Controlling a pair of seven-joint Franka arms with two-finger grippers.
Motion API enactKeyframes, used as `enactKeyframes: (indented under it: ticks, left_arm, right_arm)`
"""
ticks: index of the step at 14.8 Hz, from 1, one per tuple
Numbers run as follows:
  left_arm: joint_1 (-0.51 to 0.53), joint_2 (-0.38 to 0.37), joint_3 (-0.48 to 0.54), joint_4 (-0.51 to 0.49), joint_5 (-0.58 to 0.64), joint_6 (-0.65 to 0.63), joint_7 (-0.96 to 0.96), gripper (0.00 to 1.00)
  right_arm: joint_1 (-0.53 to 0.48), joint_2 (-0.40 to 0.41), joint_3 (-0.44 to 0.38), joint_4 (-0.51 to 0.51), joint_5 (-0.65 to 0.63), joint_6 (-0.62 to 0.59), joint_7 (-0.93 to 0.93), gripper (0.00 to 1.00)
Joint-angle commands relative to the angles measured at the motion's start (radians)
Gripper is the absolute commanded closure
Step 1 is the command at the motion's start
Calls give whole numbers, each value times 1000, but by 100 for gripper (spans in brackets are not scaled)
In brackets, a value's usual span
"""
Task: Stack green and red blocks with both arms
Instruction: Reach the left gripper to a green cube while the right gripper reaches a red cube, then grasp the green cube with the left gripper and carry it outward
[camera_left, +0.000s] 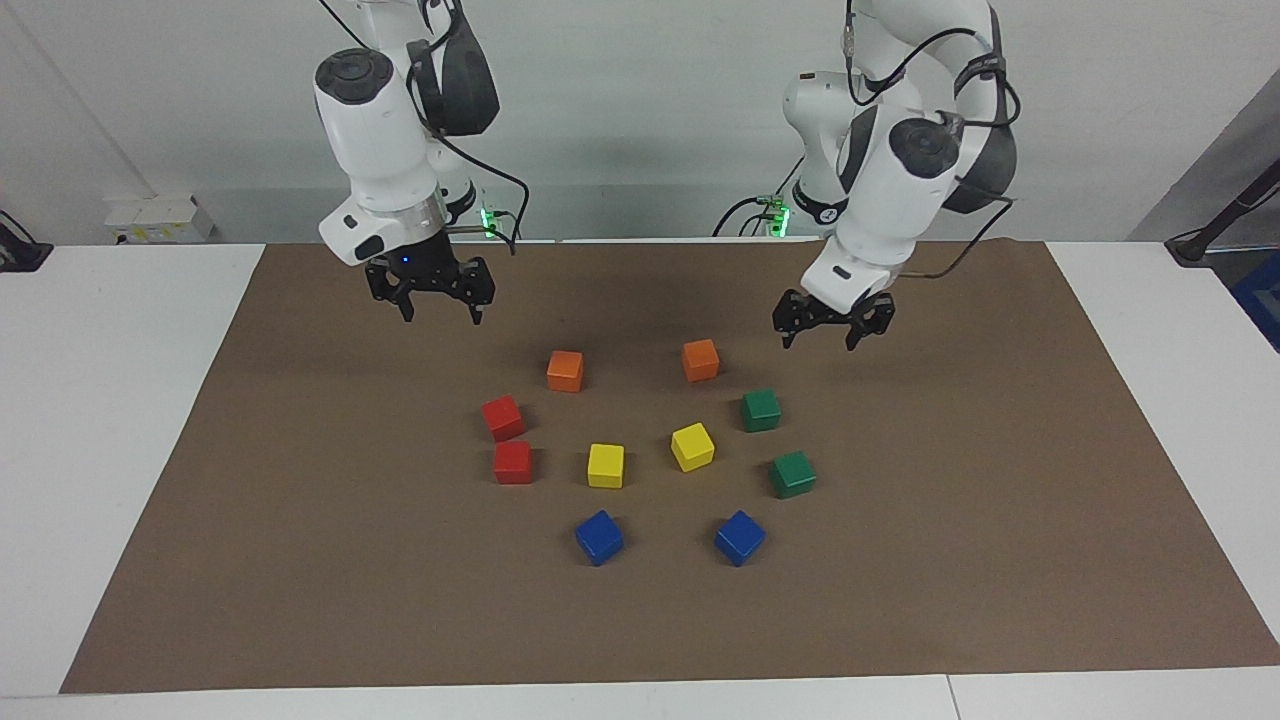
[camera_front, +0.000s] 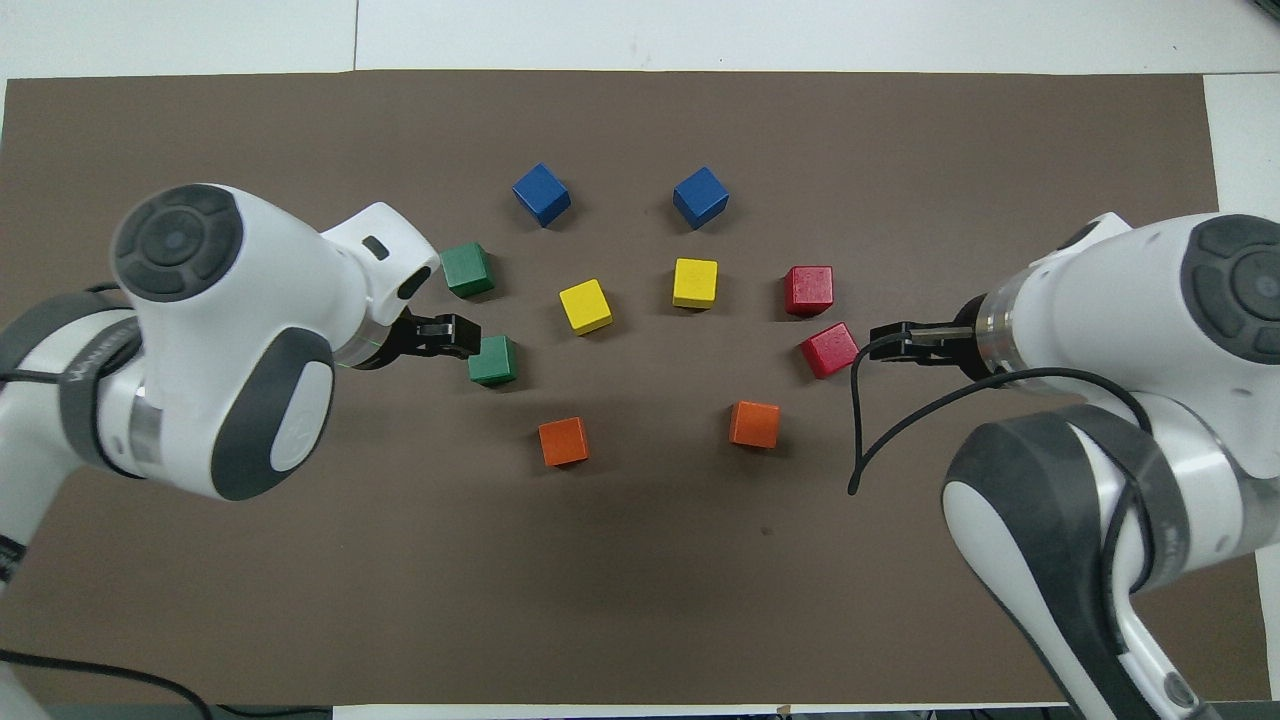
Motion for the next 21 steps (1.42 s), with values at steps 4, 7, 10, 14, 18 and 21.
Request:
enactKeyframes:
  ticks: [4, 7, 10, 14, 18, 21]
  left_arm:
    - [-67, 98, 19, -23, -17, 131, -88, 0]
    - [-74, 160, 20, -23, -15, 194, -144, 0]
    - [-83, 181, 23, -37, -8, 225, -167, 0]
    - [-74, 184, 25, -78, -5, 280, -163, 0]
    - [-72, 185, 25, -118, -5, 337, -166, 0]
    - [-74, 196, 25, -118, -5, 349, -175, 2]
  right_arm:
    - [50, 110, -5, -19, 15, 194, -339, 0]
    - [69, 126, -5, -54, 15, 205, -382, 0]
    - [69, 140, -5, -86, 17, 244, -398, 0]
    - [35, 184, -5, -85, 72, 279, -398, 0]
    - [35, 196, -5, -86, 72, 293, -447, 0]
    - [33, 198, -6, -129, 72, 382, -499, 0]
